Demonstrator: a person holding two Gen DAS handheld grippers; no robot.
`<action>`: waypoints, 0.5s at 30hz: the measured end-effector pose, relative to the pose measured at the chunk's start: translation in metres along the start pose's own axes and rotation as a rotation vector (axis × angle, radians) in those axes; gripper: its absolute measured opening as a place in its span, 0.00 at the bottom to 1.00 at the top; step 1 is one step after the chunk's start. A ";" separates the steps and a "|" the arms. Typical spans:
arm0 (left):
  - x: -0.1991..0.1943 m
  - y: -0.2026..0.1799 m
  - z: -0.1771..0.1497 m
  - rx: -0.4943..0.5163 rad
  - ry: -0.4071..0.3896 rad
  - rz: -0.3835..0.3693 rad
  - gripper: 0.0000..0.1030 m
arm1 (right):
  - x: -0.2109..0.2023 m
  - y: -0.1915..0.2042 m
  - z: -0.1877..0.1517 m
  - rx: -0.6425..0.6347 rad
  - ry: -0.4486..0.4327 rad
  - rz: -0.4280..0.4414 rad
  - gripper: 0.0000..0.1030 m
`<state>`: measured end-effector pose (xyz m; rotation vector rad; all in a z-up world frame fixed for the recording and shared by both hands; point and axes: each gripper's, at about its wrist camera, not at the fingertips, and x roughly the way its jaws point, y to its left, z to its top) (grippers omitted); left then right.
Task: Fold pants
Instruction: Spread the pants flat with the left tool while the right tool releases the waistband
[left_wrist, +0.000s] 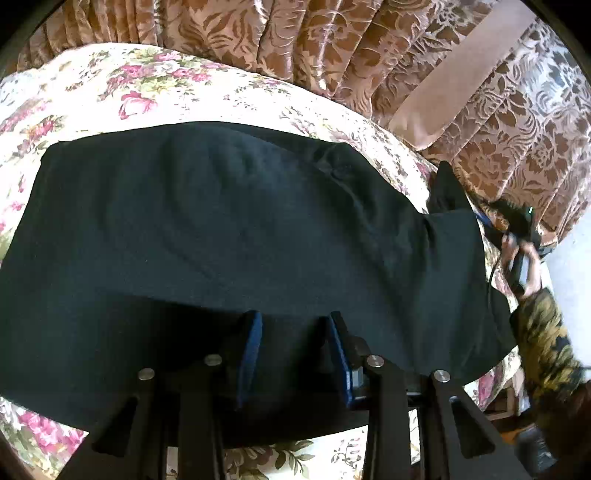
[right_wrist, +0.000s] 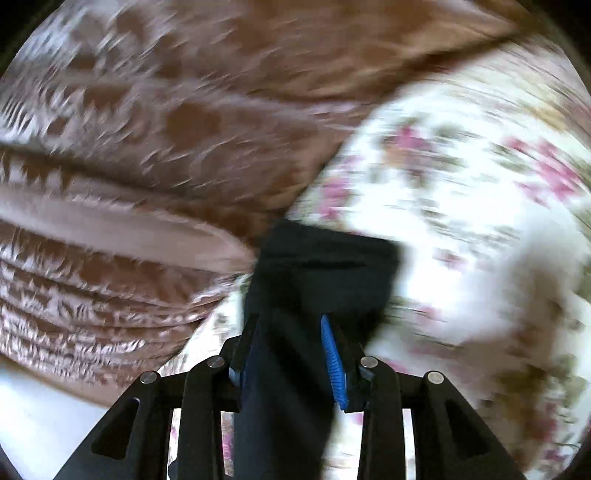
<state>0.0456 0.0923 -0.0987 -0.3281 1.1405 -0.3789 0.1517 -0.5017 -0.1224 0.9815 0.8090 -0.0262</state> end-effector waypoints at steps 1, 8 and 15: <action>0.002 0.000 0.001 -0.002 0.001 -0.002 0.36 | 0.001 -0.010 0.000 0.010 0.008 -0.012 0.33; 0.004 -0.002 0.000 -0.009 -0.009 0.009 0.36 | 0.043 -0.033 0.008 0.076 0.039 -0.039 0.33; 0.004 0.001 -0.002 -0.023 -0.009 0.002 0.37 | 0.069 -0.017 0.016 0.027 0.020 -0.101 0.13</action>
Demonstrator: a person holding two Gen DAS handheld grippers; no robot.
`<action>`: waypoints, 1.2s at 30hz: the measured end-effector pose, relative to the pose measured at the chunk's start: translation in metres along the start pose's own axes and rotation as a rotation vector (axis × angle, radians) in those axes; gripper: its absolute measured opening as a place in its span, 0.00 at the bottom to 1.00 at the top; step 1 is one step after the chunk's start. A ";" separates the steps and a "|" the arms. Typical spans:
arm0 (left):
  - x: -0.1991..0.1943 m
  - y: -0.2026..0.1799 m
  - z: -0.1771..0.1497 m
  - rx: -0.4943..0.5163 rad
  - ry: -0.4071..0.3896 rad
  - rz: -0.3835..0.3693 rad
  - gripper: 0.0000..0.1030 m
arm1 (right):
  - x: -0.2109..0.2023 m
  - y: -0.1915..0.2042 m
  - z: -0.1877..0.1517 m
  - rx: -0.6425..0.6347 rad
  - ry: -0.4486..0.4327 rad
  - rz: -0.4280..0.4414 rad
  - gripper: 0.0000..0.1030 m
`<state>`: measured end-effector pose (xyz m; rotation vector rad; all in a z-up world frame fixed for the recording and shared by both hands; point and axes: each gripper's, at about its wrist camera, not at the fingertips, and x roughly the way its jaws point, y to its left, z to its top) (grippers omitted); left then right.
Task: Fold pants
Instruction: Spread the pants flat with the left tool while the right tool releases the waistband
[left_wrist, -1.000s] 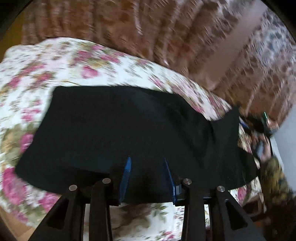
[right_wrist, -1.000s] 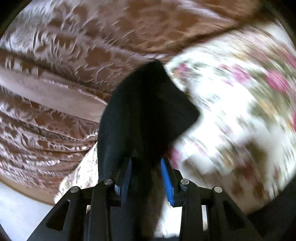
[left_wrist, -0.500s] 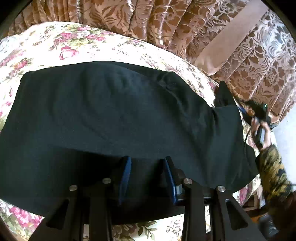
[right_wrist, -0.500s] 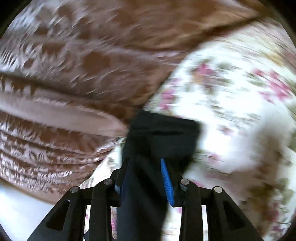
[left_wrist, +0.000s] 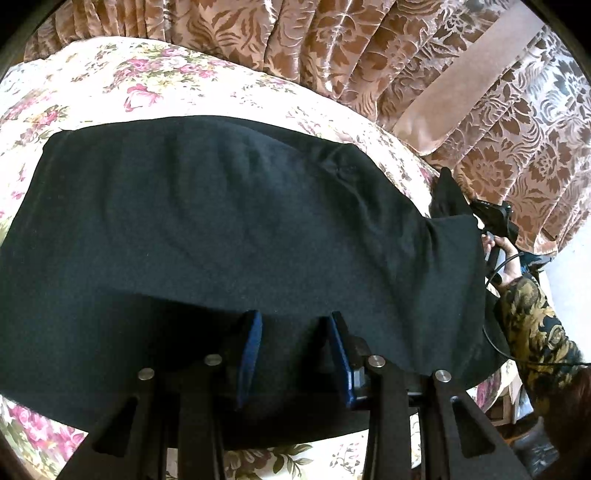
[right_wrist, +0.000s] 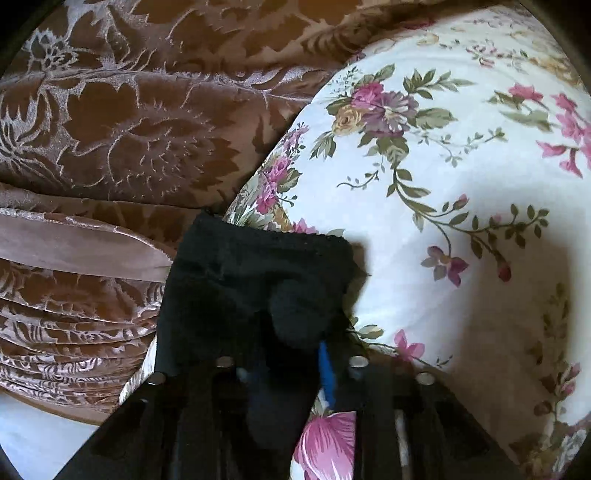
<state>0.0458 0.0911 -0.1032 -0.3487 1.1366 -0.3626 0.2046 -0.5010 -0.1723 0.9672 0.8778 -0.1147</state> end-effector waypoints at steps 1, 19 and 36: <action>0.000 0.000 0.000 0.004 0.002 0.001 0.37 | -0.004 0.004 -0.001 -0.021 0.001 -0.007 0.12; -0.005 0.000 0.010 0.049 0.046 0.005 0.37 | -0.329 -0.044 -0.071 -0.054 -0.264 -0.107 0.10; -0.041 -0.015 -0.004 0.076 -0.012 0.009 0.37 | -0.326 -0.202 -0.139 0.258 -0.201 -0.132 0.11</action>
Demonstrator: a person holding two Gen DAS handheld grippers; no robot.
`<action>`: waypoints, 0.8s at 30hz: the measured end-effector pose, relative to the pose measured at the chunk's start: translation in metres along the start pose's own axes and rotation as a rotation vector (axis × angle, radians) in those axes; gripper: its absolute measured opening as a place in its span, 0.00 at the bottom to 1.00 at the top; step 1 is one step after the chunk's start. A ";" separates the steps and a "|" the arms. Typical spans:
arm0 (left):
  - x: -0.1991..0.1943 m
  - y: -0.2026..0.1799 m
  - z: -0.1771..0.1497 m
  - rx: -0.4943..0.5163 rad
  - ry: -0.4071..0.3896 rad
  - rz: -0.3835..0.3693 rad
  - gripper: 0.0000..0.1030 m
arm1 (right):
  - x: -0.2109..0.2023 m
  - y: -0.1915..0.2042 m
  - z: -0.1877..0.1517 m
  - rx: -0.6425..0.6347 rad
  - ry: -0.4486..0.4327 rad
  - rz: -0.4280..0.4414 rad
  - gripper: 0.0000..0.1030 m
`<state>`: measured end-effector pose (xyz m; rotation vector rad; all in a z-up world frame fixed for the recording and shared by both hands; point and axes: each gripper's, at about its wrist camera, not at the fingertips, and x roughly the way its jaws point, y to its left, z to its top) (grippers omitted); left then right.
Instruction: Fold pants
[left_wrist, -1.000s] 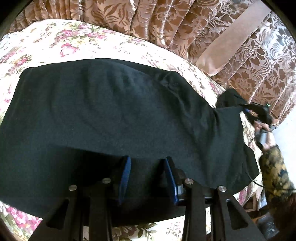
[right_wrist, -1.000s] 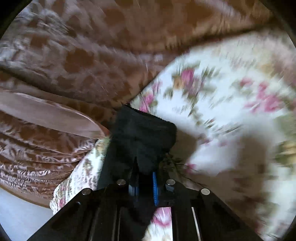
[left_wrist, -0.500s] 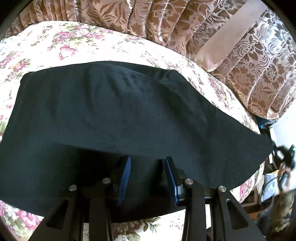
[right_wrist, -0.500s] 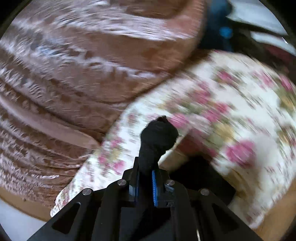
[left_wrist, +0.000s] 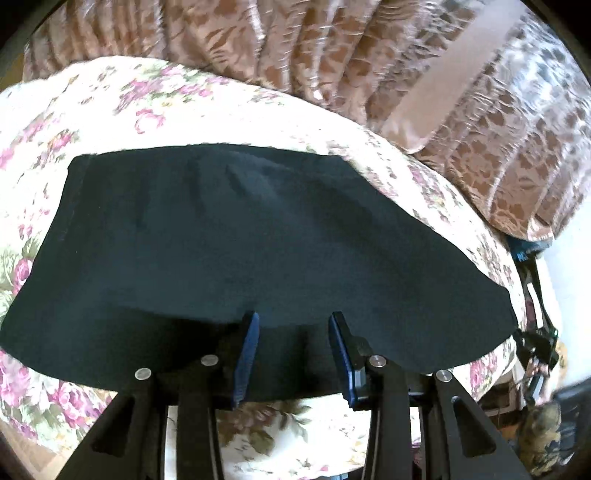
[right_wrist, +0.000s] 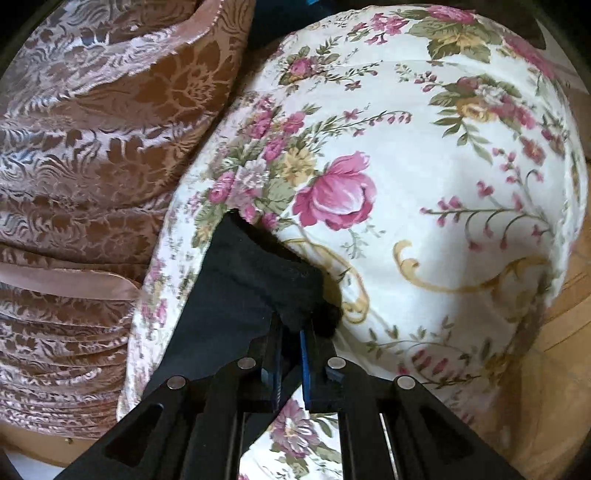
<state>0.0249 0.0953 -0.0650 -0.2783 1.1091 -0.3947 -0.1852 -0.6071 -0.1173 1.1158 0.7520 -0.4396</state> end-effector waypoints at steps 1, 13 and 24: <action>-0.002 -0.007 -0.002 0.020 -0.006 -0.022 0.37 | -0.004 0.002 -0.002 -0.006 -0.002 0.026 0.13; 0.033 -0.096 -0.037 0.316 0.079 -0.201 0.50 | 0.003 0.086 -0.119 -0.238 0.297 0.317 0.34; 0.036 -0.101 -0.050 0.298 0.082 -0.237 0.52 | 0.063 0.097 -0.167 -0.144 0.449 0.348 0.34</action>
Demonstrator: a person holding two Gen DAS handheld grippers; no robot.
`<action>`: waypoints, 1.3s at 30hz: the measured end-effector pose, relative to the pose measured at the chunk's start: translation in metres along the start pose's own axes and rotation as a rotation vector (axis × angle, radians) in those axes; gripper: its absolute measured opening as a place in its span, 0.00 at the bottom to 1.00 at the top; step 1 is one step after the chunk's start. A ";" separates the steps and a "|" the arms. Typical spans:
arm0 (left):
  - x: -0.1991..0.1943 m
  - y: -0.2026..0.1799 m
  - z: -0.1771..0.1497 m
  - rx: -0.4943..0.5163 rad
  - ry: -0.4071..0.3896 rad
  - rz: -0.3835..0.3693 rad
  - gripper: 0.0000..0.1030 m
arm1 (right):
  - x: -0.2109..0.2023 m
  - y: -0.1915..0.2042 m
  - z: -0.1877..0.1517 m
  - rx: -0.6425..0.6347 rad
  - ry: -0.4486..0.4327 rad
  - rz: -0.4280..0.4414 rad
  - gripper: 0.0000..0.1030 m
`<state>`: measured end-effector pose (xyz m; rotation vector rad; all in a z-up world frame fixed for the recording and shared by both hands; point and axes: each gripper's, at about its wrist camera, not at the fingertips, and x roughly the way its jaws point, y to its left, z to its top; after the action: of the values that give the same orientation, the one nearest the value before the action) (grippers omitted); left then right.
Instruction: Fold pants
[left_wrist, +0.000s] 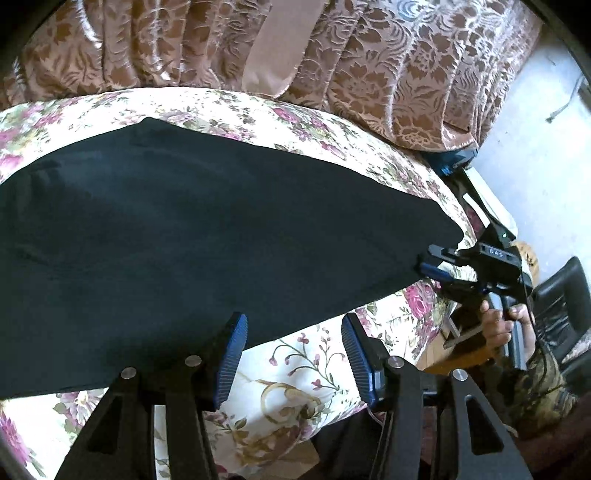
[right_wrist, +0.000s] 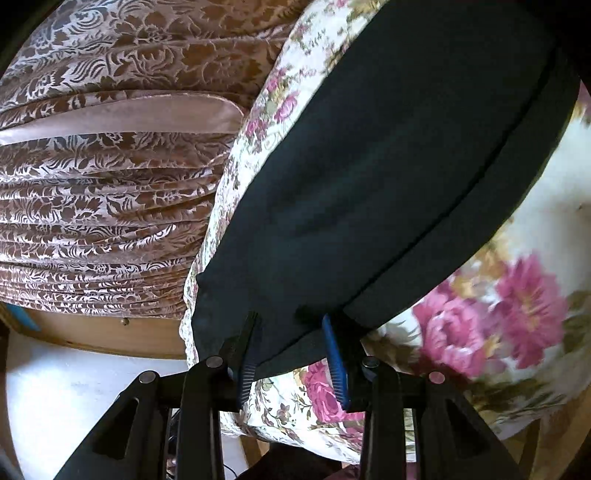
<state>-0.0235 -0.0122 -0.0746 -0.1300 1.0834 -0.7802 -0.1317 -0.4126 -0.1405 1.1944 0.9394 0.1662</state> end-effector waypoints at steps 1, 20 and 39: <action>-0.001 0.002 -0.001 -0.009 -0.003 -0.001 0.52 | 0.005 -0.001 0.000 0.006 -0.002 0.005 0.33; -0.026 0.024 -0.009 -0.096 -0.076 -0.031 0.54 | -0.005 0.024 -0.015 -0.133 -0.060 -0.121 0.00; 0.008 -0.019 -0.001 0.064 -0.009 0.004 0.62 | -0.008 -0.024 -0.001 0.063 -0.120 0.065 0.30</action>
<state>-0.0323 -0.0310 -0.0724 -0.0769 1.0483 -0.8093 -0.1458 -0.4259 -0.1562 1.2797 0.8065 0.1167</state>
